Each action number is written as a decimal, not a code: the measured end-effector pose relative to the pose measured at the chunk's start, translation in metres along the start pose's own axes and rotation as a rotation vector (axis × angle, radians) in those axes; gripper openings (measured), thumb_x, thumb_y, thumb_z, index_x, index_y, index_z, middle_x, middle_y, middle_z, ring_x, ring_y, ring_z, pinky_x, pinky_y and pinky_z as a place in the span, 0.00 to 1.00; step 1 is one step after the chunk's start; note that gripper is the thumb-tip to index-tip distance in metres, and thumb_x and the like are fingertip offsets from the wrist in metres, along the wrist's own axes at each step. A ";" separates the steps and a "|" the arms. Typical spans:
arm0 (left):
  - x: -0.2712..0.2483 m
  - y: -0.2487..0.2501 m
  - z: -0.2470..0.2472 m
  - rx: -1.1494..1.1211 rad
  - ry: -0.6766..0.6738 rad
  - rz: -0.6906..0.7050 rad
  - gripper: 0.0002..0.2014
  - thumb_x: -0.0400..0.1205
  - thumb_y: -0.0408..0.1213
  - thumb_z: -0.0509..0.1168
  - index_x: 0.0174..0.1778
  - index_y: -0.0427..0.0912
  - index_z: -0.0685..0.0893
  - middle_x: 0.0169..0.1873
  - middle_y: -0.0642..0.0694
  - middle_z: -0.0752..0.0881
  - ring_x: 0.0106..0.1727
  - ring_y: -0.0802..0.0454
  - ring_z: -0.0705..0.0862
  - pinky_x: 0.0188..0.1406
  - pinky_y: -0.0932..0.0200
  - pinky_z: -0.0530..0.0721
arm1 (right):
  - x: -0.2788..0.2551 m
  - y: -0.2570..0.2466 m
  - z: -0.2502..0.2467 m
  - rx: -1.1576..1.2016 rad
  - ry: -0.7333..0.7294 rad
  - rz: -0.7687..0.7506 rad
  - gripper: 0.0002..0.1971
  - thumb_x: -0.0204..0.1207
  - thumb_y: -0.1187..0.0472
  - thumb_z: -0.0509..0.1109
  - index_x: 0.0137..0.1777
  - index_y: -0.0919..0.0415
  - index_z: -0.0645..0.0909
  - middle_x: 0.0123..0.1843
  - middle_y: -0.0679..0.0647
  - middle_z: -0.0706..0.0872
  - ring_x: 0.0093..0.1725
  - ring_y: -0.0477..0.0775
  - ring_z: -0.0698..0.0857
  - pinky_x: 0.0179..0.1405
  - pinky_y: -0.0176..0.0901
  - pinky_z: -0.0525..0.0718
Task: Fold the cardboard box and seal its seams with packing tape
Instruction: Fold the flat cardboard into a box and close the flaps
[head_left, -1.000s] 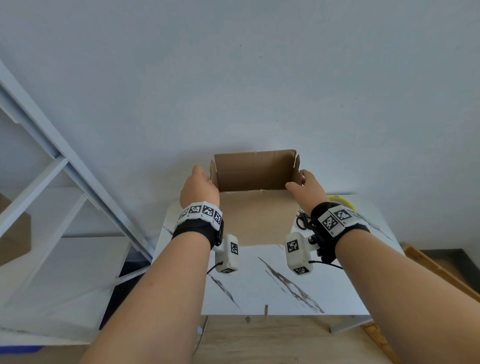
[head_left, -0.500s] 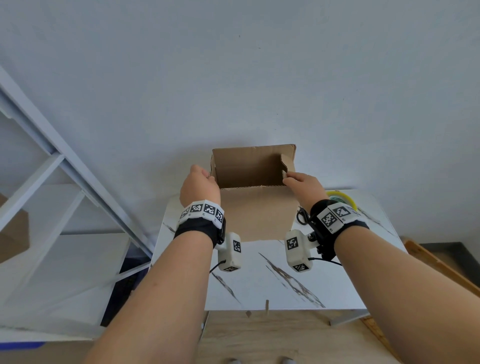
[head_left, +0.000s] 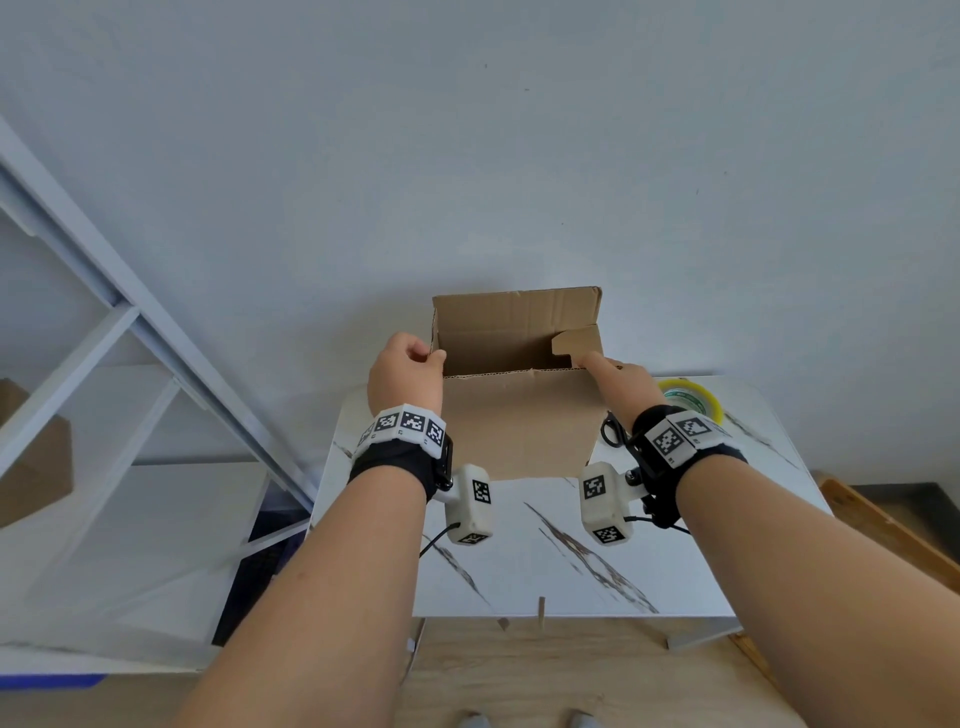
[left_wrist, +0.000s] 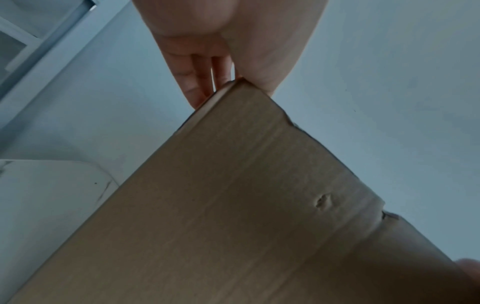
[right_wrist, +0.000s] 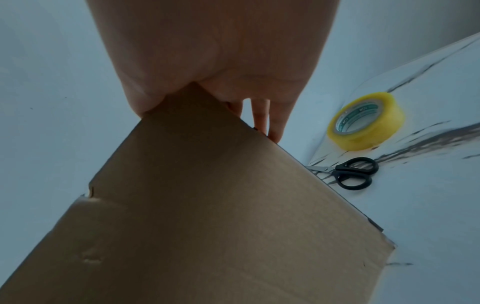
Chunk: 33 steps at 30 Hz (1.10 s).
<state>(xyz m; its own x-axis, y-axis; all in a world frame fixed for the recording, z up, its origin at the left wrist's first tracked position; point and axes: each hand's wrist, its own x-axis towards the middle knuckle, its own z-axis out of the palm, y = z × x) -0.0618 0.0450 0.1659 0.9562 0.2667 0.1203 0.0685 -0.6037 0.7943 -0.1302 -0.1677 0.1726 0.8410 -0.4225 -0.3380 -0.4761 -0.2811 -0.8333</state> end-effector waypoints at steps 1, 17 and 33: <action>-0.001 -0.001 -0.001 -0.015 0.000 -0.006 0.06 0.77 0.42 0.70 0.41 0.46 0.81 0.35 0.54 0.82 0.38 0.48 0.82 0.35 0.60 0.73 | 0.000 -0.001 -0.001 -0.006 -0.002 -0.002 0.17 0.79 0.47 0.61 0.36 0.60 0.69 0.35 0.56 0.68 0.35 0.55 0.68 0.34 0.46 0.64; 0.008 -0.007 -0.001 -0.010 -0.326 -0.053 0.22 0.74 0.68 0.60 0.34 0.53 0.86 0.28 0.49 0.81 0.31 0.50 0.76 0.31 0.61 0.71 | 0.001 0.001 0.002 -0.030 -0.023 -0.040 0.14 0.80 0.48 0.59 0.45 0.57 0.78 0.36 0.51 0.76 0.39 0.53 0.74 0.34 0.43 0.68; 0.005 -0.008 0.000 0.088 -0.478 -0.087 0.32 0.76 0.71 0.53 0.25 0.45 0.59 0.24 0.48 0.63 0.28 0.49 0.65 0.29 0.56 0.60 | 0.010 0.014 0.001 -0.049 -0.001 -0.181 0.26 0.80 0.38 0.61 0.32 0.59 0.75 0.31 0.53 0.73 0.33 0.52 0.72 0.31 0.43 0.67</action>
<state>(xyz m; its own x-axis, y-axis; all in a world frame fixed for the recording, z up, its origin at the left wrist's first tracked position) -0.0574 0.0511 0.1599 0.9680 -0.0427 -0.2473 0.1581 -0.6615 0.7331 -0.1284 -0.1753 0.1571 0.9144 -0.3604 -0.1845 -0.3287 -0.3946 -0.8580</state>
